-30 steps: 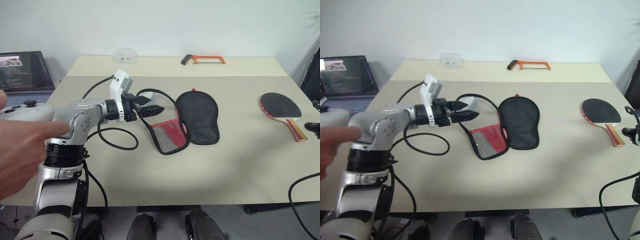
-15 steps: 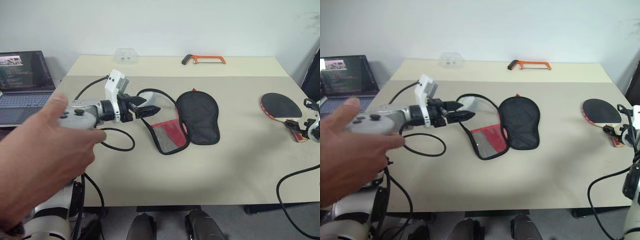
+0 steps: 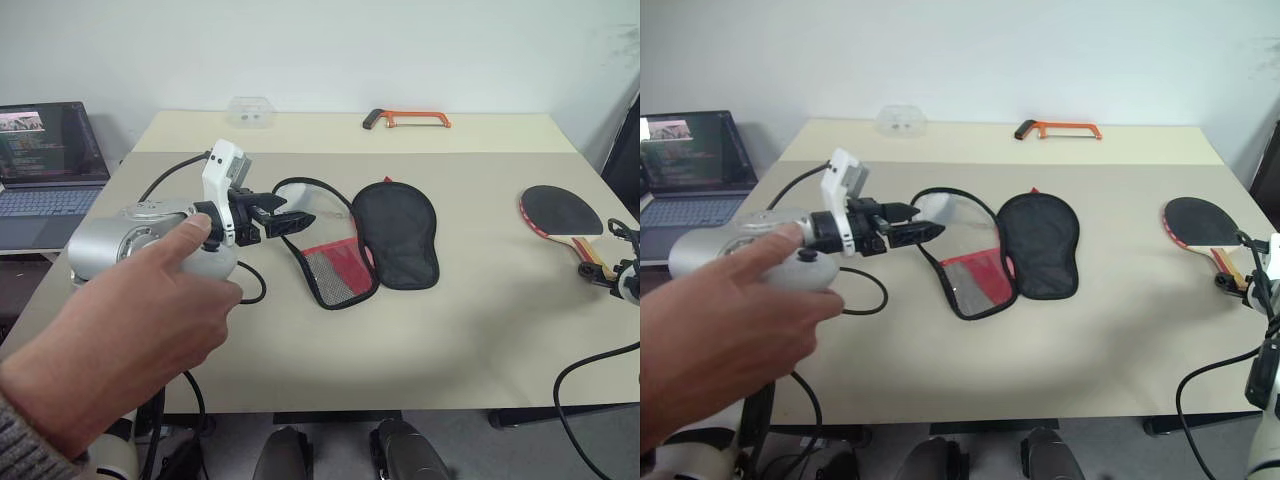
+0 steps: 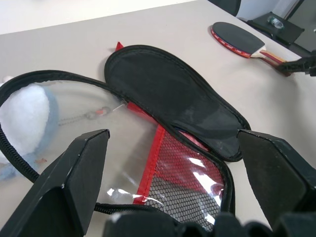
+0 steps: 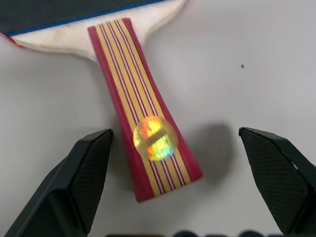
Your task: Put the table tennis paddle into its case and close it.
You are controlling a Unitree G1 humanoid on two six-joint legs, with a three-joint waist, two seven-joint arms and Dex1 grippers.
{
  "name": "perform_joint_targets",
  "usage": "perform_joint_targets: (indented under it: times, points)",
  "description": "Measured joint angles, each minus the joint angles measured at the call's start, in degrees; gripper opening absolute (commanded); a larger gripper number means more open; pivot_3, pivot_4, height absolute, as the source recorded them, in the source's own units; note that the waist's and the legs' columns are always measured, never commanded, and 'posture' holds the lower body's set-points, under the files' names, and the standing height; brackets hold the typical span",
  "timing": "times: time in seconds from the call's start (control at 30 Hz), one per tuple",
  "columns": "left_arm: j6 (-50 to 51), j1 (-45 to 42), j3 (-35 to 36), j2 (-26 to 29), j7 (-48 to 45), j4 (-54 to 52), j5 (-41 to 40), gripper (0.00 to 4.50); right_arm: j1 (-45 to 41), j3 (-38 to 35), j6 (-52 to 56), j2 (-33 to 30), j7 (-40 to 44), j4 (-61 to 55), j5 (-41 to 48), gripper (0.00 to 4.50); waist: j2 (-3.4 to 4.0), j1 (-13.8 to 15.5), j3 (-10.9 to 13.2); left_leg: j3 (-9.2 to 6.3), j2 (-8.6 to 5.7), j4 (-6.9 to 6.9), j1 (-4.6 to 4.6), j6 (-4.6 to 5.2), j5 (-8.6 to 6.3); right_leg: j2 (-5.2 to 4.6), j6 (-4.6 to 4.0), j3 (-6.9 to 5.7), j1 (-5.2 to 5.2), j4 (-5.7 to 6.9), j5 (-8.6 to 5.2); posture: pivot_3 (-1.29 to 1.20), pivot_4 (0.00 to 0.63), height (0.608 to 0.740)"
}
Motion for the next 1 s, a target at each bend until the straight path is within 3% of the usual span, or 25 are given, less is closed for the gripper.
perform_joint_targets:
  times: [0.03, 0.13, 0.3, 0.43, 0.77, 1.0]
  points:
    - [0.01, 0.0, 0.0, 0.0, 0.0, 0.0, -0.02, 4.5, 0.0, -0.65, 0.0, 0.01, -0.17, 0.0, 0.2, 4.48, 0.0, -0.01, 0.0, 0.0, 0.0, 0.0, 0.0, 0.0, 0.0, 0.0, 0.0, 0.0, 0.0, 0.0, 0.0, 0.0, 0.15, 0.74]
    - [0.04, 0.0, 0.0, 0.01, 0.03, 0.0, -0.18, 4.5, -0.07, -3.28, 0.0, 0.01, -1.37, 0.0, 2.28, 3.85, 0.0, -0.01, 0.0, 0.0, 0.0, 0.0, 0.0, 0.0, 0.0, 0.0, 0.0, -0.01, 0.0, 0.0, 0.0, 0.0, 0.15, 0.74]
    - [0.13, 0.0, 0.0, 0.05, 0.12, 0.0, -0.56, 4.5, -0.08, -4.38, 0.0, 0.05, -1.14, 0.0, 2.31, 2.11, 0.0, 0.0, 0.0, 0.0, -0.01, -0.01, -0.01, 0.0, 0.0, 0.0, 0.01, -0.01, 0.0, -0.03, 0.0, 0.0, 0.15, 0.74]
    - [0.13, -0.03, 0.0, 0.07, 0.18, -0.02, -0.81, 4.5, -0.28, -4.86, -0.03, 0.24, -1.34, -0.02, 2.3, 1.29, -0.01, 0.03, 0.01, 0.0, -0.02, 0.0, -0.01, 0.0, 0.0, -0.01, 0.03, -0.01, 0.03, -0.05, 0.01, 0.0, 0.15, 0.74]
    - [0.13, -0.1, -0.09, 0.08, 0.33, -0.02, -0.85, 4.5, -0.32, -4.76, -0.04, -0.1, -0.42, -0.02, 2.2, 1.28, -0.01, 0.09, 0.01, 0.0, -0.02, -0.11, -0.07, 0.0, 0.0, -0.01, 0.02, -0.02, 0.02, -0.26, 0.01, 0.0, 0.15, 0.74]
    - [-0.11, -0.22, -0.13, -0.06, 0.1, 0.05, -0.83, 4.5, -2.89, -0.9, 4.9, -3.17, 7.97, -2.47, 1.56, 1.16, 0.0, -0.44, 0.01, -0.01, -0.02, -0.33, -0.02, 0.0, 0.0, 0.0, 0.02, 0.0, 0.0, -0.38, 0.02, 0.0, 0.15, 0.74]
